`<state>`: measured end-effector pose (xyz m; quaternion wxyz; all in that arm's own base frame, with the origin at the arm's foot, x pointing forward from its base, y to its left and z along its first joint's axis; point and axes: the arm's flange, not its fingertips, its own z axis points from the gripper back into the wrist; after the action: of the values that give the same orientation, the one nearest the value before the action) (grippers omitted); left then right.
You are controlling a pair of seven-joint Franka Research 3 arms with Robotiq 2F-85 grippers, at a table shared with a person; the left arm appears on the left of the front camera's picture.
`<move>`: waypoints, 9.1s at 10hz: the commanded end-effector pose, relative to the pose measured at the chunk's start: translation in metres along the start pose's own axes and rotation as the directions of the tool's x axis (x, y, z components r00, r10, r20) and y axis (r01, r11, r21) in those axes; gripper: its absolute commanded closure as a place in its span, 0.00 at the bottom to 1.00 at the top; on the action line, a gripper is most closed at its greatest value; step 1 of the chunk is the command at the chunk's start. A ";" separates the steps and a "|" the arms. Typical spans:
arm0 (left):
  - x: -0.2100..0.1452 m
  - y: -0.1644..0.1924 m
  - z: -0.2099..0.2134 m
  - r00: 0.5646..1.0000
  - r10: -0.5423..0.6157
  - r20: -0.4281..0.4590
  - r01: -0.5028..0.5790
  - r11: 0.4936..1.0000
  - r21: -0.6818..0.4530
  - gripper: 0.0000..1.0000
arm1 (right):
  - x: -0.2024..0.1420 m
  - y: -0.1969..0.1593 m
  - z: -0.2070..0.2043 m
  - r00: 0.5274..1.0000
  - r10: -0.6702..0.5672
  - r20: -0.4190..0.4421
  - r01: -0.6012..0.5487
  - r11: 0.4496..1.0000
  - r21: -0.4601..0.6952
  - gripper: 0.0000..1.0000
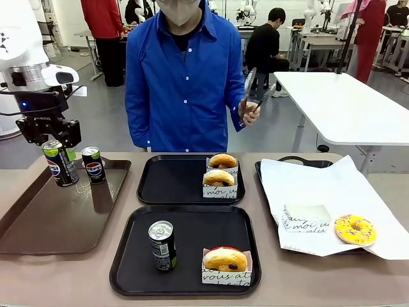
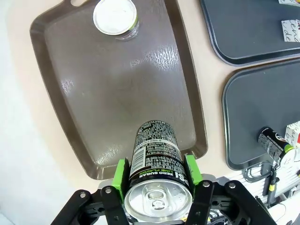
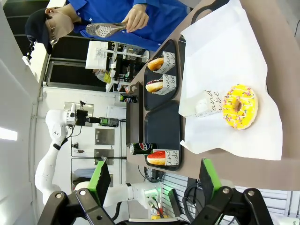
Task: Set up donuts and drinks on trays.
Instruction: Pick up one Pepsi coke from the Handle tray and place it on the Flat Tray without a Pepsi coke.
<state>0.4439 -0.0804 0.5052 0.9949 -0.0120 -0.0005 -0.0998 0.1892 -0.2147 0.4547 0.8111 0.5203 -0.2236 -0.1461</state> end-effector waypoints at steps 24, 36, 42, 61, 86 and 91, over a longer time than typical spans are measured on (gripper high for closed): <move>-0.041 -0.042 -0.035 0.894 -0.424 -0.148 0.421 0.906 -0.052 0.42 | 0.003 0.000 0.001 1.000 0.015 0.011 -0.015 0.999 0.028 0.00; -0.039 -0.037 -0.034 0.890 -0.432 -0.144 0.427 0.902 -0.066 0.42 | 0.003 0.000 0.001 1.000 0.015 0.011 -0.015 0.999 0.028 0.00; -0.039 -0.037 -0.034 0.890 -0.432 -0.144 0.427 0.902 -0.066 0.42 | 0.003 0.000 0.001 1.000 0.015 0.011 -0.015 0.999 0.028 0.00; 0.068 -0.068 0.051 0.886 -0.462 0.040 0.452 0.880 0.146 0.42 | 0.003 0.000 0.001 1.000 0.015 0.011 -0.015 0.999 0.028 0.00; 0.139 -0.085 -0.002 0.805 -0.576 0.142 0.582 0.813 -0.002 0.42 | 0.003 0.000 0.001 1.000 0.015 0.011 -0.015 0.999 0.028 0.00; 0.141 -0.086 0.002 0.789 -0.596 0.150 0.596 0.802 0.045 0.42 | 0.003 0.000 0.001 1.000 0.015 0.011 -0.015 0.999 0.028 0.00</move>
<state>0.5658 -0.1965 0.5037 0.9088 -0.0234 -0.0783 -0.4091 0.1891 -0.2147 0.4548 0.8114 0.5201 -0.2238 -0.1451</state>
